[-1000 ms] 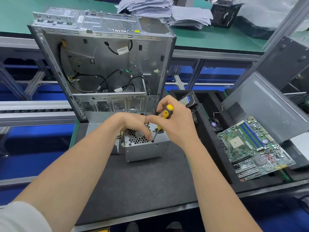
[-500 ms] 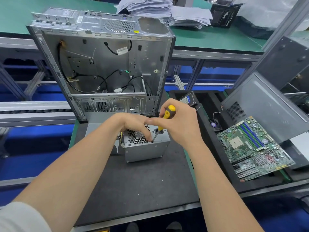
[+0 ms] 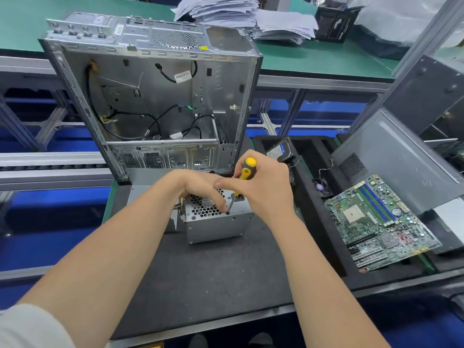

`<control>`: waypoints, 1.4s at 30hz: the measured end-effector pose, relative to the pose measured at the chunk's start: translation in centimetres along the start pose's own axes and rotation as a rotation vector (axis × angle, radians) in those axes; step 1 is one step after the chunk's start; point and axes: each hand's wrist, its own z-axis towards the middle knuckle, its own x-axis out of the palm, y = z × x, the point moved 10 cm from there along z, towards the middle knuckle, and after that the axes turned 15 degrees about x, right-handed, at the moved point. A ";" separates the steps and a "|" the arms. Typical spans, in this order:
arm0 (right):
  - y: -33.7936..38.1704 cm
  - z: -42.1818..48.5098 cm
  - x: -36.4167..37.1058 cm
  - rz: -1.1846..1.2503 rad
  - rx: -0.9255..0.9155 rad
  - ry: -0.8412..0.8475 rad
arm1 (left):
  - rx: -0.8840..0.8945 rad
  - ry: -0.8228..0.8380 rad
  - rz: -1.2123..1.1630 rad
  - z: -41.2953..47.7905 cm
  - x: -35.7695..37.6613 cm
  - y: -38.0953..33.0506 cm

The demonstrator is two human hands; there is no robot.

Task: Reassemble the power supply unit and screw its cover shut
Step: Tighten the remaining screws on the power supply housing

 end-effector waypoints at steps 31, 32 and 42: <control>-4.3 0.3 -7.4 0.104 0.042 -0.320 | -0.064 -0.256 0.180 -2.5 0.9 -3.1; -4.7 0.4 -7.4 0.091 0.053 -0.307 | -0.076 -0.284 0.240 -2.5 1.2 -3.4; -10.3 -0.1 -7.0 0.001 0.153 -0.189 | -0.195 -0.573 0.663 -3.2 7.7 -4.1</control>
